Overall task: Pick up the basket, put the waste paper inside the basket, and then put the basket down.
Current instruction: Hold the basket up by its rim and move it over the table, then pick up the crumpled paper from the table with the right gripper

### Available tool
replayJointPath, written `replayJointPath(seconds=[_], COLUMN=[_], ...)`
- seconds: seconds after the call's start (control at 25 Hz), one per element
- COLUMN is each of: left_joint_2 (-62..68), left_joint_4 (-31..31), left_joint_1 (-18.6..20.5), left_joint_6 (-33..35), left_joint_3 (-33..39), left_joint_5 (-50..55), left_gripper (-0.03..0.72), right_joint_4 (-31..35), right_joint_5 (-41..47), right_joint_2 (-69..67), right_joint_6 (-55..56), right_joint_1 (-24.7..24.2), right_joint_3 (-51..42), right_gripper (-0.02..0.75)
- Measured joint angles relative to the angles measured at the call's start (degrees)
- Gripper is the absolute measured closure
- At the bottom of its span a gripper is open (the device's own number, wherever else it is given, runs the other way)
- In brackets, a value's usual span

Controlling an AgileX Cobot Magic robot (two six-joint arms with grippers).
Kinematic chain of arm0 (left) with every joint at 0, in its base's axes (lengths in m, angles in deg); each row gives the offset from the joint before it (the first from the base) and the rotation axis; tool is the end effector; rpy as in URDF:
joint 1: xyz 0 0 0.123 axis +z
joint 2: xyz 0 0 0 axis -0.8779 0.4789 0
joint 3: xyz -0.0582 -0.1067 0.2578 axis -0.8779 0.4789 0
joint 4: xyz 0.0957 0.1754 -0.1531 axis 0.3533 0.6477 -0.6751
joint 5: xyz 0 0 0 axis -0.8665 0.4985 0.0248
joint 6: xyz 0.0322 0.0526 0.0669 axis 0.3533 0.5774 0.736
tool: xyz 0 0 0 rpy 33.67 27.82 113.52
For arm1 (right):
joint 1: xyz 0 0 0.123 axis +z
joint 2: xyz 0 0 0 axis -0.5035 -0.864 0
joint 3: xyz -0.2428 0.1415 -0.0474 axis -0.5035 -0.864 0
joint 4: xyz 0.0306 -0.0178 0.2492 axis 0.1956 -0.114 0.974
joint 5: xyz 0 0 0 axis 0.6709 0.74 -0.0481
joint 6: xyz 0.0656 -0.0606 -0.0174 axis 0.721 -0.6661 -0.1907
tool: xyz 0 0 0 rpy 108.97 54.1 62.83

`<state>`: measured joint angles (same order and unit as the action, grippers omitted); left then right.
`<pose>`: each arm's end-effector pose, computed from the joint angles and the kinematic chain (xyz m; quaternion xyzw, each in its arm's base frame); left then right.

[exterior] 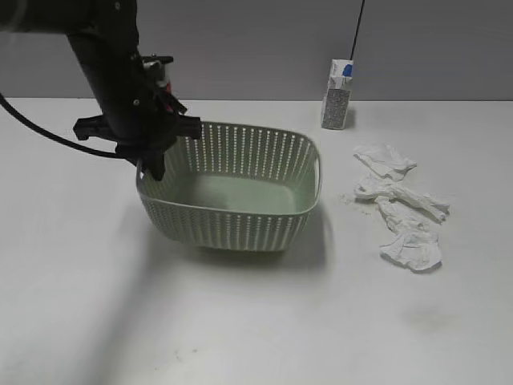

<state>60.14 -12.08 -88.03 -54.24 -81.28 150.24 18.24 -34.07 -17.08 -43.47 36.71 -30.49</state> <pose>0.3675 -0.2000 0.1971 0.1067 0.9884 -0.0986 0.0436 0.0067 0.0085 0.2644 -0.0905 0.8364 0.0530 0.5380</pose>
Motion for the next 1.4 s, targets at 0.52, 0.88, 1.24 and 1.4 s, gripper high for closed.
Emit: replayJointPath(seconds=[0.52, 0.88, 1.24, 1.4], left_joint_2=[-3.48, -3.48, -3.48, -3.48], left_joint_4=[12.33, 13.97, 13.86, 13.55], left_joint_1=[-6.63, -6.98, -6.98, -6.98], left_joint_6=[-8.67, -10.67, -10.69, -10.73], left_joint_3=[1.40, 1.40, 1.40, 1.40], left_joint_5=[1.85, 1.81, 2.74, 3.16], left_gripper=[0.688, 0.688, 0.688, 0.688], right_joint_4=[3.94, 4.04, 6.32, 6.83], right_joint_5=[-12.97, -15.46, -17.67, -17.78], right_joint_2=[-18.14, -56.62, -95.22, -108.40], right_joint_6=[3.39, 4.16, 0.14, -2.93], right_joint_1=[0.00, 0.00, 0.00, 0.00], right_joint_3=[7.07, 24.00, 45.37, 54.68], right_gripper=[0.312, 0.314, 0.314, 0.314])
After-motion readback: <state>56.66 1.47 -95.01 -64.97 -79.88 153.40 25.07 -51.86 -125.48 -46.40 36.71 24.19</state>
